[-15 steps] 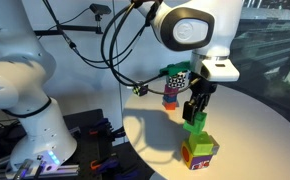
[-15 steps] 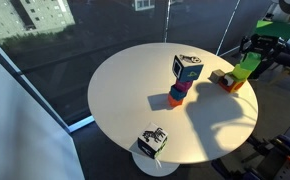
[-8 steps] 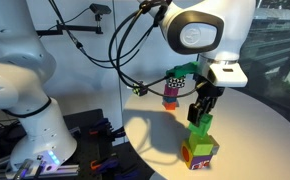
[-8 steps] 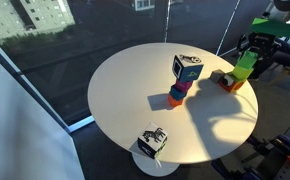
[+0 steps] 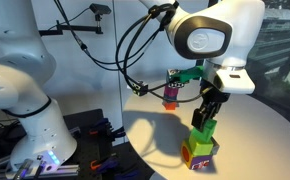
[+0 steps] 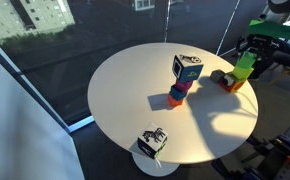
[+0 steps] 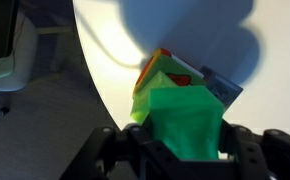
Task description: Pick up the green block and place it on top of the light green block
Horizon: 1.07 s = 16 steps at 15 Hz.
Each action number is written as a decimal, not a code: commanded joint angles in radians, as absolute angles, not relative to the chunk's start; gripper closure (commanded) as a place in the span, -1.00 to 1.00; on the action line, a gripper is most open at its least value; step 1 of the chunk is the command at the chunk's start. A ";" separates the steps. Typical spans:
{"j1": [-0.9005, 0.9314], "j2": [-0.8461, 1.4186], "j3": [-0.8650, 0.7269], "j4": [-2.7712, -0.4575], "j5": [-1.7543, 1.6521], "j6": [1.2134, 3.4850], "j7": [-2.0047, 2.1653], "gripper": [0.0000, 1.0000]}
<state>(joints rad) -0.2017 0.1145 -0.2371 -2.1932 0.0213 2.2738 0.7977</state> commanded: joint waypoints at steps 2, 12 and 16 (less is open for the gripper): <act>-0.206 0.150 -0.247 -2.141 0.041 2.230 0.791 0.50; -0.201 0.127 -0.244 -2.156 0.042 2.194 0.767 -1.00; -0.191 0.091 -0.233 -2.173 0.038 2.157 0.744 -1.00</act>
<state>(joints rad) -0.1976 0.1319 -0.2396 -2.1684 0.0214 2.2037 0.7768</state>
